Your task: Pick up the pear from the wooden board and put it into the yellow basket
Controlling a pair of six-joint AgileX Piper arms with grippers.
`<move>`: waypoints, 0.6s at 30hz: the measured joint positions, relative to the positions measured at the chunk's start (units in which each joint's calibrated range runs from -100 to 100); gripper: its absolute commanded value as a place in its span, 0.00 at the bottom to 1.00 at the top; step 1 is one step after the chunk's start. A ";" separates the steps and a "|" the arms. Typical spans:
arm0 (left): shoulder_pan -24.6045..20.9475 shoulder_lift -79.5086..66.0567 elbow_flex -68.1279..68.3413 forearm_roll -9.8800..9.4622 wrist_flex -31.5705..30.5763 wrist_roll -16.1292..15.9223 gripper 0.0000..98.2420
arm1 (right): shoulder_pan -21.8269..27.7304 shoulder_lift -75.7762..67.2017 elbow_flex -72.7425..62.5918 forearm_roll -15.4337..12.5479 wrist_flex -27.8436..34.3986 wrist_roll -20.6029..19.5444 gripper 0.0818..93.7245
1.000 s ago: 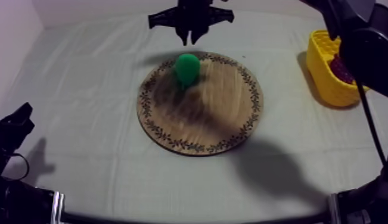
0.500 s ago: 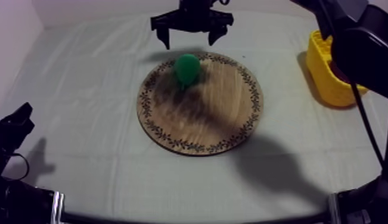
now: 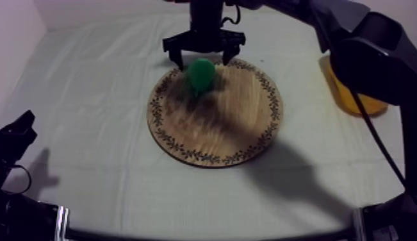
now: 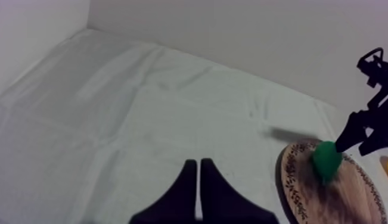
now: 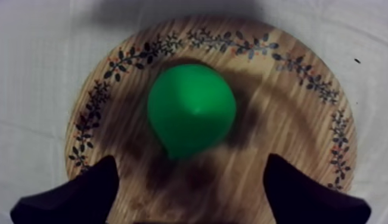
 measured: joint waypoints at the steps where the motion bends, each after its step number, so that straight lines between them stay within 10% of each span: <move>1: 0.00 0.00 0.00 0.00 0.00 0.00 0.00 | 0.00 0.56 -0.35 0.00 -0.08 0.00 0.89; 13: 0.00 0.00 0.00 0.00 0.00 0.00 0.00 | 0.64 9.04 -5.98 0.07 -0.22 0.30 0.83; 18: 0.00 0.00 0.00 0.00 0.00 0.00 0.00 | 0.76 11.16 -8.10 -0.05 -0.41 0.62 0.65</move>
